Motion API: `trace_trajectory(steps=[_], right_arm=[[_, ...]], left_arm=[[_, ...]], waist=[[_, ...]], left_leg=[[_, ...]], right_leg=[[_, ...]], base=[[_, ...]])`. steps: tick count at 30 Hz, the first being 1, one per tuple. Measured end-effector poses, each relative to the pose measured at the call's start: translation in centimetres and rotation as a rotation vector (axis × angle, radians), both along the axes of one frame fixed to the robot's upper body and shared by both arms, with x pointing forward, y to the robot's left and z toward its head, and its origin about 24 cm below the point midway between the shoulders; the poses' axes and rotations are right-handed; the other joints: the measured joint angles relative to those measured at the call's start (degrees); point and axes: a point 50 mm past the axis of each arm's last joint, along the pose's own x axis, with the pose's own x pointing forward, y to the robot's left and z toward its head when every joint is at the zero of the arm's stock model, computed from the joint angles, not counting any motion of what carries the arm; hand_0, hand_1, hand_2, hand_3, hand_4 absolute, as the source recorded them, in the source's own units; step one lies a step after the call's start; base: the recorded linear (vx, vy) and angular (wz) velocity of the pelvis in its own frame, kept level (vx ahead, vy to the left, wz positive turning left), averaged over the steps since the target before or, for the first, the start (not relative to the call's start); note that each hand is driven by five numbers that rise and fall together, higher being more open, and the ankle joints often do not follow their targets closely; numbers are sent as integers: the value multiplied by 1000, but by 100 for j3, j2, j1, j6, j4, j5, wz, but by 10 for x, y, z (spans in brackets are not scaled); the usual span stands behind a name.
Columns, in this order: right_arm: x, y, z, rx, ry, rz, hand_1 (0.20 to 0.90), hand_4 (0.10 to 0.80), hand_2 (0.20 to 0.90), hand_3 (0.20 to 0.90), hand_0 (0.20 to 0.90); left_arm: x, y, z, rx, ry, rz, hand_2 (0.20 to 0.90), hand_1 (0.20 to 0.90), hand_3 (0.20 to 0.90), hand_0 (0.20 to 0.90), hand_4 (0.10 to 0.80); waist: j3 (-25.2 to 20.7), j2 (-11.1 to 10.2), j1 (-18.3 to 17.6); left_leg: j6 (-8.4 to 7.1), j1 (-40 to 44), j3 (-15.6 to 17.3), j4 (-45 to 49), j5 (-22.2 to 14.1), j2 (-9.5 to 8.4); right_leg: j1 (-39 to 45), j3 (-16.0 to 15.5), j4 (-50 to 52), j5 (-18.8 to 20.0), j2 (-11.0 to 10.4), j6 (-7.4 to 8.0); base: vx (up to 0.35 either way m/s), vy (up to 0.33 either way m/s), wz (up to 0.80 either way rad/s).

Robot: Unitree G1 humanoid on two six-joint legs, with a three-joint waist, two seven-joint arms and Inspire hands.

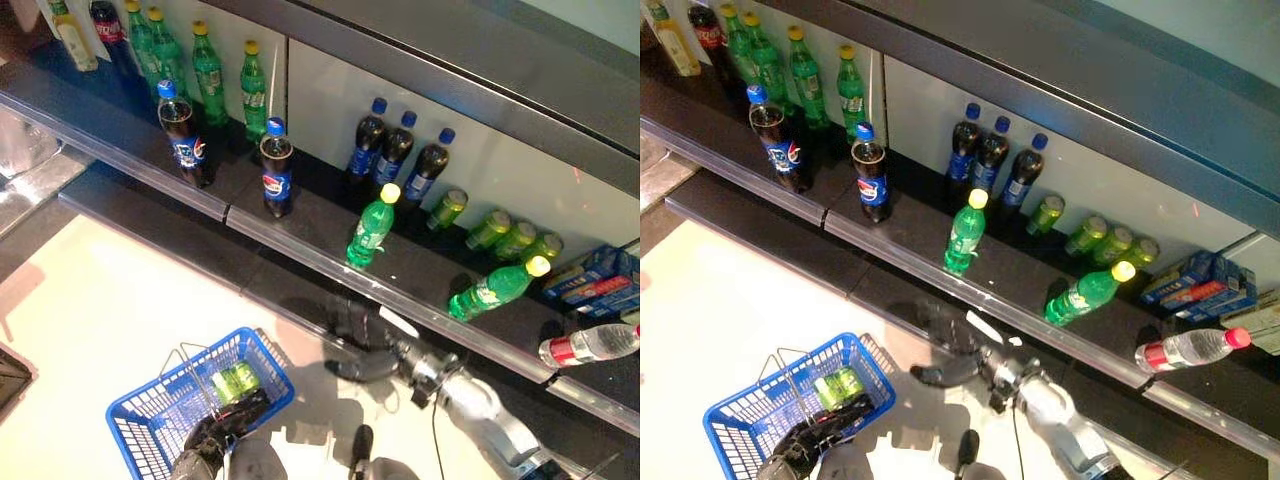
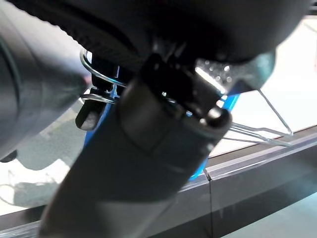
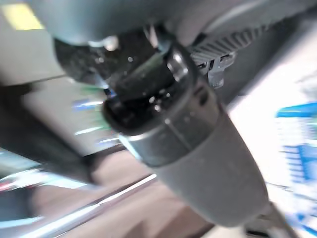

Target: Pick up the drink and place into the basket.

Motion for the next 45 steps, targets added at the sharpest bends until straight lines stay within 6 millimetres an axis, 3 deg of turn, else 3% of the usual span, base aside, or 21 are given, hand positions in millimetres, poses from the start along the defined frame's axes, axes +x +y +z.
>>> trace_trajectory(steps=[3,7,13,22,27,32,38,45], right_arm=[[3,-8,21,42,-102,-78,900,800,900,900,900],[4,-21,34,85,-203,-256,900,800,900,900,900],[3,-31,37,27,-307,-507,900,800,900,900,900],[4,-37,26,49,-261,-669,900,800,900,900,900],[11,-36,12,23,-221,-766,900,800,900,900,900],[34,-43,29,36,-321,-935,900,800,900,900,900],[59,-34,58,94,-418,-1010,900,800,900,900,900],[65,-26,75,162,-471,-1087,900,800,900,900,900]], left_arm=[[-8,0,-2,-6,16,5,300,300,200,300,100],[-16,-9,-7,-40,22,22,300,300,200,300,100],[-21,-24,-11,-77,29,30,300,300,200,300,100],[-22,-24,-11,-66,22,17,300,300,200,300,100],[-6,-29,-7,-75,-28,2,300,300,200,300,100],[27,-36,5,-95,-146,-18,300,300,200,300,100],[73,-44,26,-113,-290,-54,300,300,200,300,100],[79,-47,30,-153,-332,-12,300,300,200,300,100]], waist=[[-115,51,-69],[-195,213,-150],[-314,501,-155],[-299,570,-143],[-23,799,-67],[570,1006,-4],[1385,1124,116],[1553,1163,171]], left_leg=[[24,13,2,-2,-14,-37],[38,64,5,-12,-23,-65],[52,86,-2,-11,-34,-65],[56,15,-84,99,-60,-91],[83,-343,-325,656,-248,-97],[137,-960,-481,1238,-370,-192],[246,-1469,-494,1648,-434,-348],[294,-1643,-486,1713,-466,-397]], right_leg=[[18,-1,1,-10,-36,28],[65,1,1,-19,-64,38],[95,-1,2,-49,-65,37],[9,-43,260,-197,-108,51],[-257,-150,922,-521,-201,47],[-949,-124,1733,-771,-386,47],[-1556,19,2199,-794,-601,55],[-1734,62,2214,-764,-637,110]], base=[[66,50,2],[21,32,1],[31,15,1],[42,54,5],[10,77,17],[-98,86,8],[-65,68,-3],[-45,24,-2]])
